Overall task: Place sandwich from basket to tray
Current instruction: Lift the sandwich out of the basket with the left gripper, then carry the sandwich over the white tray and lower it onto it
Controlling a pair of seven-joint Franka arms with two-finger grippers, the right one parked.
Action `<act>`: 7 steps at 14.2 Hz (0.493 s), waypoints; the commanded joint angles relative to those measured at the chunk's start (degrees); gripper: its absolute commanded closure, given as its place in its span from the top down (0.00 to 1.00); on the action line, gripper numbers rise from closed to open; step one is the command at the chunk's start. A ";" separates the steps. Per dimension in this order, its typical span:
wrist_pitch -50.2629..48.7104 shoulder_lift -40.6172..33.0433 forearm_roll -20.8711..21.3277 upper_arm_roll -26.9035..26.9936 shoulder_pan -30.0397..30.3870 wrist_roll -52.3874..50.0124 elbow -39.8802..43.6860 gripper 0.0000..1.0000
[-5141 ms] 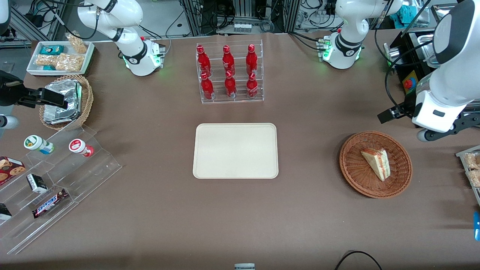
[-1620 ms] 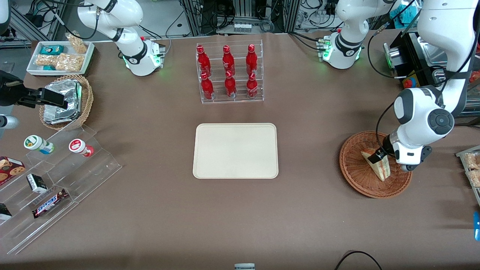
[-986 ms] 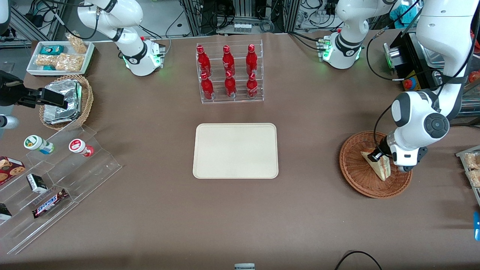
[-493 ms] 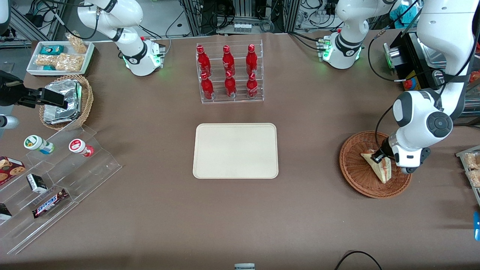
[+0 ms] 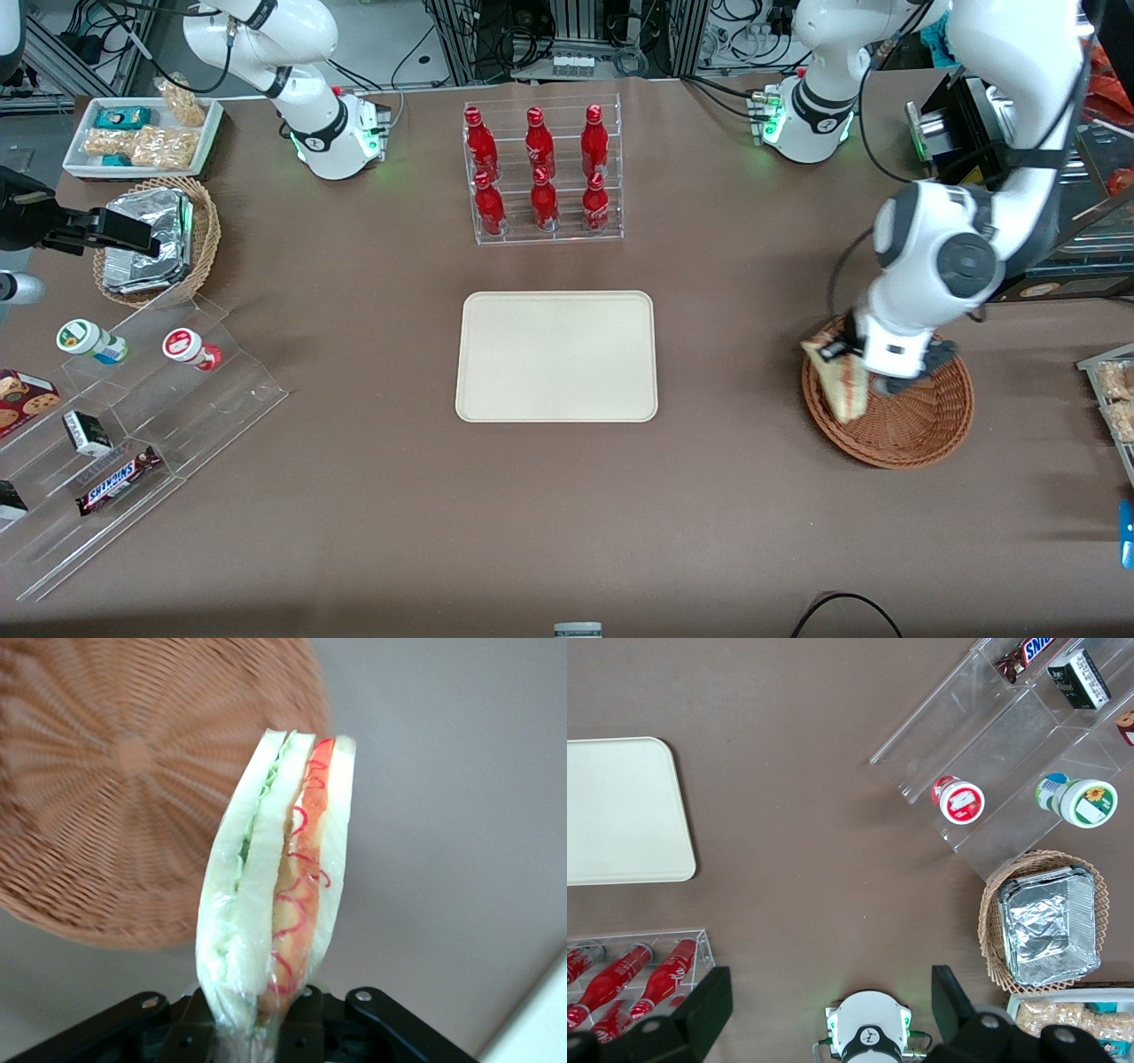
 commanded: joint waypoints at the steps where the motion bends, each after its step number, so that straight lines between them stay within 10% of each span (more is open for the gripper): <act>1: -2.29 -1.36 0.37 -7.14 0.14 -0.22 -0.27 0.15; 7: -2.29 8.02 0.37 -12.88 -12.76 -1.01 7.44 0.15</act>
